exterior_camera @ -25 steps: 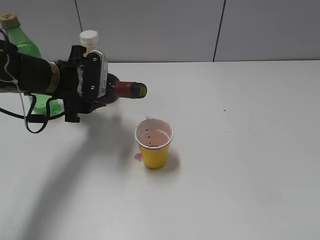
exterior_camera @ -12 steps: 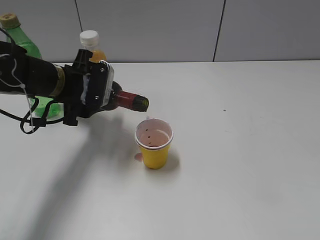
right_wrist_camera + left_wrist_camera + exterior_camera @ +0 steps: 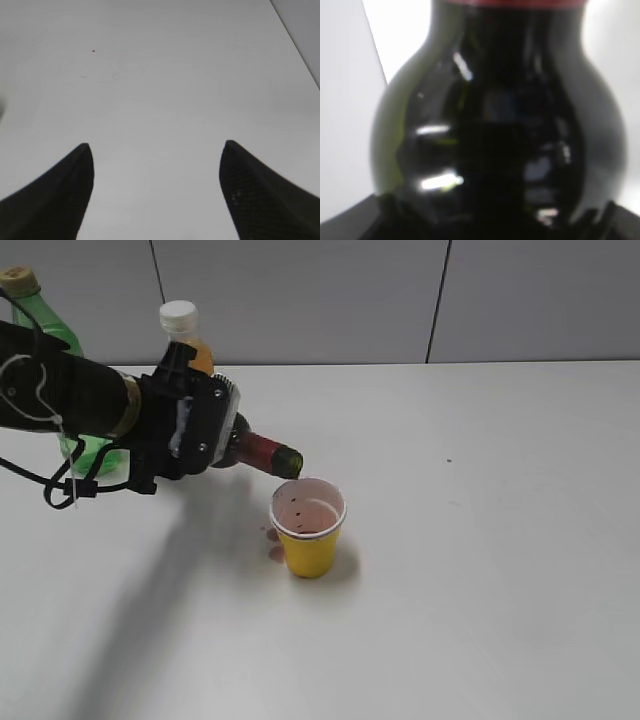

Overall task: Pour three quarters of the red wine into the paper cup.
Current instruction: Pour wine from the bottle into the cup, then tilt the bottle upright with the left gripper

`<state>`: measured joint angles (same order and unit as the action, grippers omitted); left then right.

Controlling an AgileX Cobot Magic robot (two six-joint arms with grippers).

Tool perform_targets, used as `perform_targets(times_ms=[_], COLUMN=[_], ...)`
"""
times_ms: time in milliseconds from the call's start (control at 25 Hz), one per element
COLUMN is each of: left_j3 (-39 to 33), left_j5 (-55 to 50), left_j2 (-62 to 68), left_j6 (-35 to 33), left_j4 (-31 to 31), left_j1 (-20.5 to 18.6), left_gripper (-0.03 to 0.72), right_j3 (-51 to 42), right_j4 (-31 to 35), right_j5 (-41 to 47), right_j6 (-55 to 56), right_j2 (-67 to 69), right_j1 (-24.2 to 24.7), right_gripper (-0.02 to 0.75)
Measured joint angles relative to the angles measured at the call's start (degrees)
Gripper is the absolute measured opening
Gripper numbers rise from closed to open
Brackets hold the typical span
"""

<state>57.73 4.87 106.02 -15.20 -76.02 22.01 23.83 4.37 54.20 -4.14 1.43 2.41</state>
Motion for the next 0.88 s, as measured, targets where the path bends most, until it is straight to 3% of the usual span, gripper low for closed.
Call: perform_targets(times_ms=[880], left_j3=[0.0], left_j5=[-8.59], left_j2=[-0.94], left_j6=[-0.04], left_j4=[-4.63], left_j1=[2.92], left_gripper=[0.545], right_j3=[0.0], right_j4=[0.0], right_j5=[0.0], right_j6=[0.0], right_j2=[0.0], right_j1=[0.0], right_gripper=[0.592])
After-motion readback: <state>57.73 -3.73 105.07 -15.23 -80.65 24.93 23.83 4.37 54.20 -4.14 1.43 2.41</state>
